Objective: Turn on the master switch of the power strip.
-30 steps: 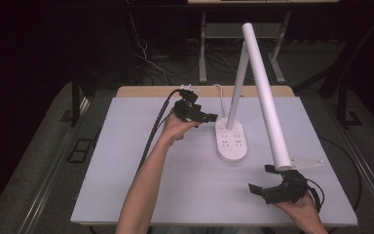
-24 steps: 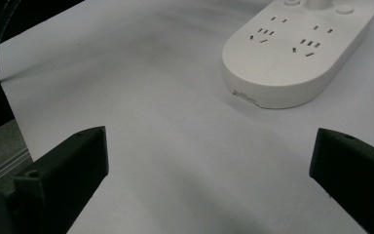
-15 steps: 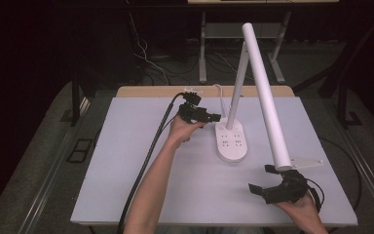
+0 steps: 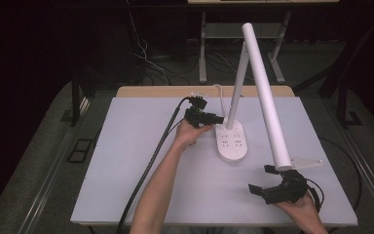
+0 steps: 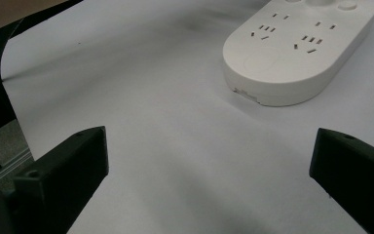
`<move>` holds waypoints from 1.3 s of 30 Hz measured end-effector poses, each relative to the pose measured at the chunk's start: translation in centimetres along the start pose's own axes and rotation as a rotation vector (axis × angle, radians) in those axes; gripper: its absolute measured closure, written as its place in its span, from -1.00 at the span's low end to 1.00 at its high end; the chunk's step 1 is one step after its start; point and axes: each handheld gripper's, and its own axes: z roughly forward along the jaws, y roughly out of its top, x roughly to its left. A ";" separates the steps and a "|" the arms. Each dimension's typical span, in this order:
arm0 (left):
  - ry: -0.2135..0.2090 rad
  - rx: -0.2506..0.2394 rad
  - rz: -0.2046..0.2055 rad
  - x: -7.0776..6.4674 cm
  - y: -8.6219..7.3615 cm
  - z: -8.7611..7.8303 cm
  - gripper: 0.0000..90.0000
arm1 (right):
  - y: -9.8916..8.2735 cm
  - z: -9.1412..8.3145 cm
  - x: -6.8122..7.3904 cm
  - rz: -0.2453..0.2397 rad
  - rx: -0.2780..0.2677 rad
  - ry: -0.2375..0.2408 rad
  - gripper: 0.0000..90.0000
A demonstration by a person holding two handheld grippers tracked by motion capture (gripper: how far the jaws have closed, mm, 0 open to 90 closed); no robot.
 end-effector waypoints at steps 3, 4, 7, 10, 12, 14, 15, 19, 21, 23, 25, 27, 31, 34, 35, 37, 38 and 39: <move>0.000 -0.009 -0.025 -0.1 -0.2 0.4 0.27 | 0.0 0.0 0.0 -0.001 0.000 0.001 -1.00; 0.001 0.000 -0.023 -0.1 -0.2 0.5 0.31 | 0.0 0.0 0.0 -0.002 0.000 0.001 -1.00; 0.002 0.005 -0.028 -0.2 -0.4 0.8 0.45 | 0.0 0.0 0.0 -0.001 0.002 0.003 -1.00; -0.002 0.036 0.003 -0.1 -0.5 1.0 0.57 | 0.0 0.0 0.0 -0.001 0.002 0.004 -1.00; -0.001 0.039 0.002 -0.2 -0.6 1.2 0.65 | 0.0 0.0 0.0 -0.002 0.003 0.004 -1.00; 0.002 0.039 0.002 -0.4 -0.6 1.4 0.72 | 0.0 0.0 0.0 -0.002 0.004 0.005 -1.00; 0.004 0.042 0.008 -0.4 -0.6 1.5 0.75 | -0.1 0.0 0.0 0.000 0.006 0.005 -1.00; 0.010 0.054 0.015 -0.6 -0.6 1.7 0.89 | -0.1 0.1 0.0 -0.007 0.004 0.006 -1.00; 0.019 0.055 0.019 -0.6 -0.6 1.9 0.95 | -0.1 0.0 0.0 -0.005 0.005 0.006 -1.00; 0.021 0.057 0.018 -0.6 -0.6 2.0 0.98 | -0.1 0.0 0.0 -0.004 0.005 0.007 -1.00; 0.030 0.063 0.021 -0.6 -0.6 2.1 0.98 | -0.1 0.0 0.0 -0.004 0.005 0.007 -1.00; 0.032 0.074 0.027 -0.6 -0.7 2.2 0.99 | -0.1 0.0 0.0 -0.004 0.005 0.008 -1.00; 0.045 0.081 0.034 -0.5 -0.8 2.4 0.99 | -0.1 0.0 0.0 -0.005 0.007 0.008 -1.00; 0.059 0.089 0.049 -0.6 -0.9 2.5 0.99 | -0.1 0.0 0.0 -0.005 0.006 0.008 -1.00; 0.065 0.092 0.052 -0.6 -0.8 2.5 0.99 | -0.1 0.0 0.0 -0.005 0.005 0.008 -1.00; 0.079 0.105 0.085 -0.8 -0.7 2.5 0.99 | -0.1 0.0 0.0 -0.005 0.005 0.010 -1.00; 0.084 0.107 0.091 -0.9 -0.7 2.5 0.99 | -0.1 0.0 0.0 -0.006 0.007 0.010 -1.00; 0.089 0.109 0.096 -1.0 -0.7 2.6 0.99 | -0.1 0.0 0.0 -0.007 0.007 0.010 -1.00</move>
